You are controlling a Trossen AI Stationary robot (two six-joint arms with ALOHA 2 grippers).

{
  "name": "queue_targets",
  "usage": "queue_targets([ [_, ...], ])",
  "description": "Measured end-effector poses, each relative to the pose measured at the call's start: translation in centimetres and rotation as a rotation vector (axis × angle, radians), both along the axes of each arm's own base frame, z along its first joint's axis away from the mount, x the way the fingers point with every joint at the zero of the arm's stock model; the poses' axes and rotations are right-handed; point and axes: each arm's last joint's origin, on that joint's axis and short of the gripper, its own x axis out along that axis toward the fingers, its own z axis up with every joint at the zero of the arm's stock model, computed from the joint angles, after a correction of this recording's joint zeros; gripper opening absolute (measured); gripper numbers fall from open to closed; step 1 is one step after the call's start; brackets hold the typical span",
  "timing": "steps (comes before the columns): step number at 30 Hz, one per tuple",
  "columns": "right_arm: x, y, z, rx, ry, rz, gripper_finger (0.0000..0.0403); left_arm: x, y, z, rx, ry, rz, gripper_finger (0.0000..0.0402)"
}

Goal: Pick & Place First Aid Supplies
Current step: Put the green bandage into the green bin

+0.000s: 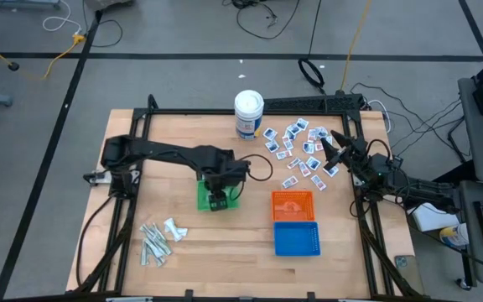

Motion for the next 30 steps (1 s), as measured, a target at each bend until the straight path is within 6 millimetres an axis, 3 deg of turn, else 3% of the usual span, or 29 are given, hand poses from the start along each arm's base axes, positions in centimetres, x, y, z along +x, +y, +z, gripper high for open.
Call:
queue_targets([
  [7, 0.0, 0.0, 0.0, 0.000, -0.001, 0.000, 0.0267, -1.7, -1.6, 0.4, 0.013, -0.035, -0.109, 0.0242],
  [18, 0.0, 0.0, 0.0, 0.000, 0.000, 0.000, 0.0267, -8.2, -5.7, -1.0, 0.028, -0.013, -0.265, 0.0268],
  [30, 0.0, 0.0, 0.0, 0.000, 0.000, 0.000, 0.0267, -14.0, -9.1, -2.2, 0.033, 0.034, -0.358, 0.0260],
])
